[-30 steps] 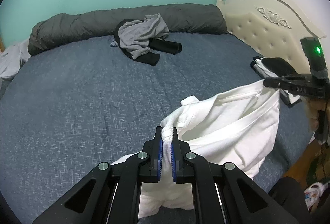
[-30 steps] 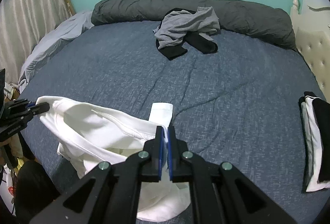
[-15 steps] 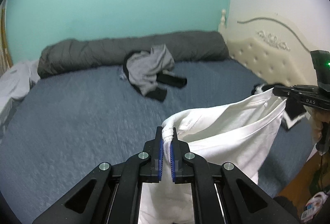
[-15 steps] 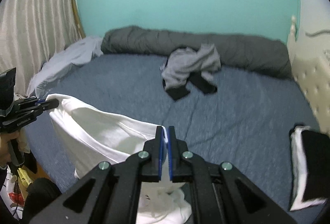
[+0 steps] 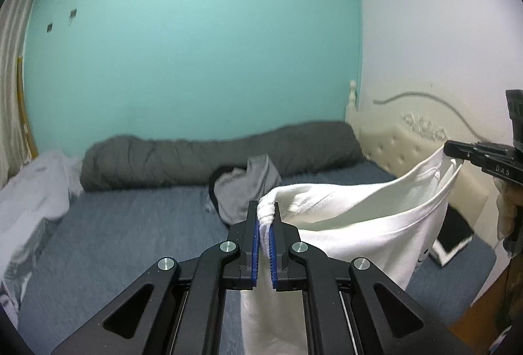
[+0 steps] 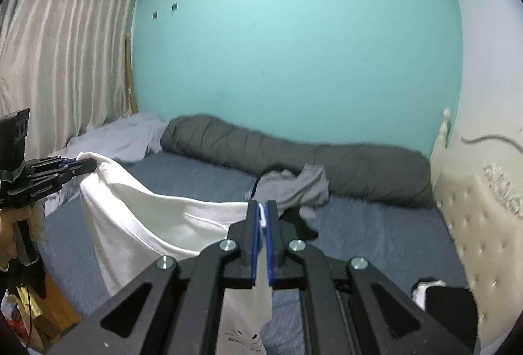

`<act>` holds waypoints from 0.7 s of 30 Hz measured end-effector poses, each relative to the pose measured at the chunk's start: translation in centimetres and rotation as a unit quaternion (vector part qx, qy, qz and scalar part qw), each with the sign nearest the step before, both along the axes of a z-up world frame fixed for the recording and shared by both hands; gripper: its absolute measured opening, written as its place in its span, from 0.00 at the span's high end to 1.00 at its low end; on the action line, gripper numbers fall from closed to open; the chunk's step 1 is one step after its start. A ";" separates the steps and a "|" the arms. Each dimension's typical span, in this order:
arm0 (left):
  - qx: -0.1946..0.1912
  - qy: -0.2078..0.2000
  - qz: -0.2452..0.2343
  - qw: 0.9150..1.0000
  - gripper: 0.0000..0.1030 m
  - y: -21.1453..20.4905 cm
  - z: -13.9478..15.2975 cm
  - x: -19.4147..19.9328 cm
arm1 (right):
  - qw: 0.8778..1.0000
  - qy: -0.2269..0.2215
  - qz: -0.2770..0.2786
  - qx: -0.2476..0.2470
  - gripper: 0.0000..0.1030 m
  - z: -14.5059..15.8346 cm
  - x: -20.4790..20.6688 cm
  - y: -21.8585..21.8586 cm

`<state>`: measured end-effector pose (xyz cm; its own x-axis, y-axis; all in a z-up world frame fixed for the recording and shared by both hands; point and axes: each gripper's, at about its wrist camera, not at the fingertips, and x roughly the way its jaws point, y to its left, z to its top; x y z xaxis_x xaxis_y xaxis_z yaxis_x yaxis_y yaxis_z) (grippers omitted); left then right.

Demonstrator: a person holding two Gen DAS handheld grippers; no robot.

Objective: Fold clothes
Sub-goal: 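Hold the shirt hem up with both tools, letting the shirt hang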

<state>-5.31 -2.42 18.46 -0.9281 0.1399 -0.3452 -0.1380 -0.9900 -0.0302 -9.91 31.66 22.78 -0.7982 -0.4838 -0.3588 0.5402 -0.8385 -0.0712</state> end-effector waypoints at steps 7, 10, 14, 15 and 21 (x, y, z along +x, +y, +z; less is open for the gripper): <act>-0.009 0.050 0.002 0.999 0.96 0.9 8.8 2.4 | 0.998 0.051 -0.013 -0.016 0.97 7.8 2.9 0.8; -0.021 0.074 0.002 0.997 0.96 1.7 12.3 3.8 | 0.997 0.071 -0.021 -0.018 0.97 10.7 4.3 1.1; -0.033 0.102 0.004 0.994 0.96 2.5 16.6 5.9 | 0.995 0.096 -0.027 -0.027 0.97 14.2 6.2 1.4; -0.034 0.107 0.005 0.994 0.96 2.6 17.5 6.4 | 0.994 0.101 -0.028 -0.028 0.97 15.0 6.7 1.4; -0.031 0.126 0.005 0.992 0.96 2.3 20.5 8.9 | 0.991 0.127 -0.021 -0.028 0.97 18.0 9.7 1.4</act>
